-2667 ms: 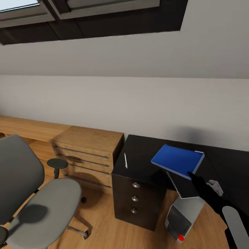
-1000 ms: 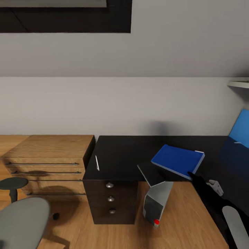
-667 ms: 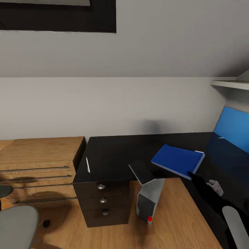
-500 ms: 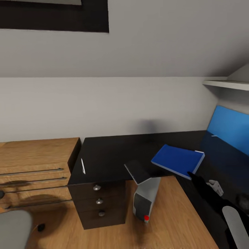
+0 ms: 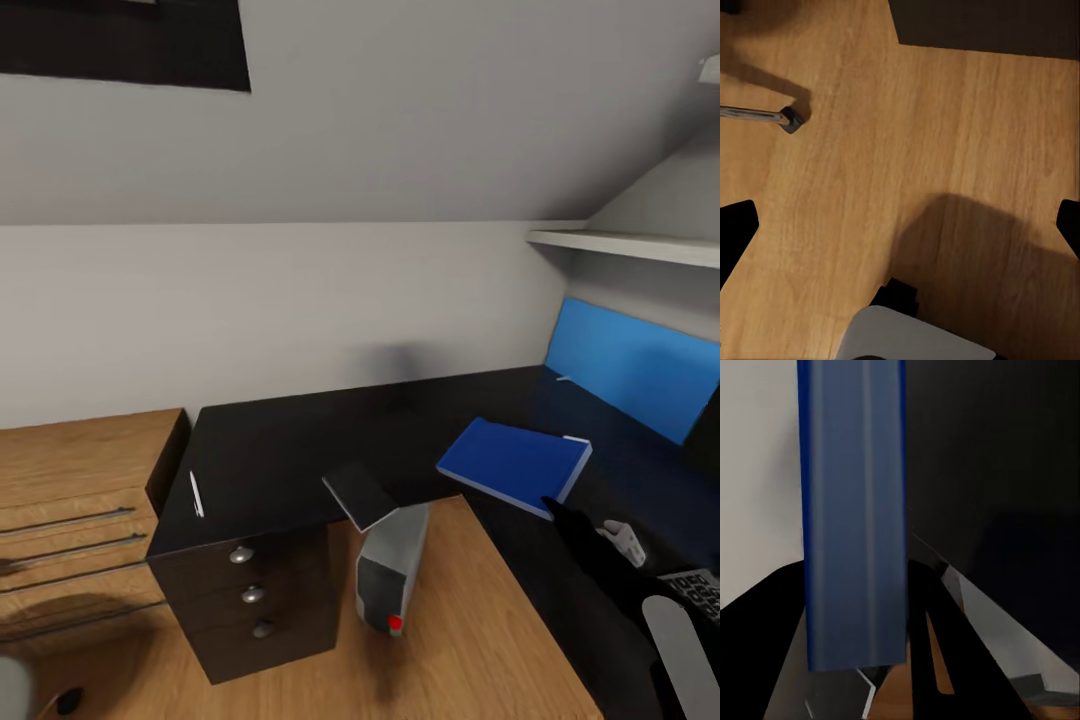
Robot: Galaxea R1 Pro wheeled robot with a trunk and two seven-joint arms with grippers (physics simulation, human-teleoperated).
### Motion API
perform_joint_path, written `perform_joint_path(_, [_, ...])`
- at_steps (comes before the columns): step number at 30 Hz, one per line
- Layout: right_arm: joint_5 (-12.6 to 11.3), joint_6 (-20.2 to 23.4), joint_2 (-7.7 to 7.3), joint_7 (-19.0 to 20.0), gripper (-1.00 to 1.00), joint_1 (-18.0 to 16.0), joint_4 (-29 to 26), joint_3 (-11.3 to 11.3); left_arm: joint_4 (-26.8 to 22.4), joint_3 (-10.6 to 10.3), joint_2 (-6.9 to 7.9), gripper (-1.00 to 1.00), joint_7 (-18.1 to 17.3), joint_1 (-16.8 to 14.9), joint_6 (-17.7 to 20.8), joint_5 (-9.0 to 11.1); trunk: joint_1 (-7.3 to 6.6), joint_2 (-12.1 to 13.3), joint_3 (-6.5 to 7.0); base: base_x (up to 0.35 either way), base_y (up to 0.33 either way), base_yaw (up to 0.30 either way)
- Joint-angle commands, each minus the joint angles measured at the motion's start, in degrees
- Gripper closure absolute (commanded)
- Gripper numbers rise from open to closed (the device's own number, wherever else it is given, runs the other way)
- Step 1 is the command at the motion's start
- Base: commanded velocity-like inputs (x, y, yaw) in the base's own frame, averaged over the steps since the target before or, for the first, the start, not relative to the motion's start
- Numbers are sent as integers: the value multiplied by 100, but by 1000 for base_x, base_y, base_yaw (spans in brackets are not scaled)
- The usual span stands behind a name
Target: In the bedroom, organize the workspace by keeping the computer under the desk, ensuring the monitor is on the desk, placing the keyboard on the desk next to the monitor, placing the mouse on the desk next to the keyboard, moving the folder from the swivel chair onto the desk next to the mouse, stacking the notebook on top of the folder with the pen on top of the notebook, and positioning the swivel chair next to the desk.
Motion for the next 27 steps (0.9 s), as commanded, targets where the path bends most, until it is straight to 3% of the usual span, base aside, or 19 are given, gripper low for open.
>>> perform_joint_path(1, [-55,28,1,-34,100,-6,-3,-5,-11,-32,5,-100,47,-2,15,38,0,-4,-6,0,0,-264])
perform_joint_path(6, [-61,28,1,-31,100,-9,1,-4,-11,-32,5,-100,47,-2,15,38,0,-4,-6,0,0,-237])
perform_joint_path(13, [-49,-7,12,-53,100,-16,-9,74,-9,-32,5,-100,47,-2,15,38,0,-4,-6,0,0,-35])
perform_joint_path(17, [-24,-325,80,-130,100,-66,119,352,-5,-32,5,-100,47,-2,15,38,0,-4,-6,0,0,-4])
perform_joint_path(19, [-13,-1428,353,-192,100,-342,638,622,16,-35,5,-100,47,-2,15,38,0,-4,-6,0,0,-1])
perform_joint_path(21, [-12,-2157,448,-307,100,-646,1066,680,79,-42,5,-100,47,-2,15,38,0,-4,-6,0,0,0])
perform_joint_path(22, [-15,-2813,503,-544,100,-1004,1575,714,130,-46,3,-100,47,-2,15,38,0,-4,-6,0,0,0])
perform_joint_path(24, [-24,-3473,562,-877,100,-1541,2335,748,164,-48,-19,-100,47,-2,10,37,0,-4,-6,0,0,0])
perform_joint_path(27, [-25,-4038,768,-1099,100,-2574,3725,776,185,-45,-55,-100,47,-2,7,28,0,-4,-6,0,0,0])
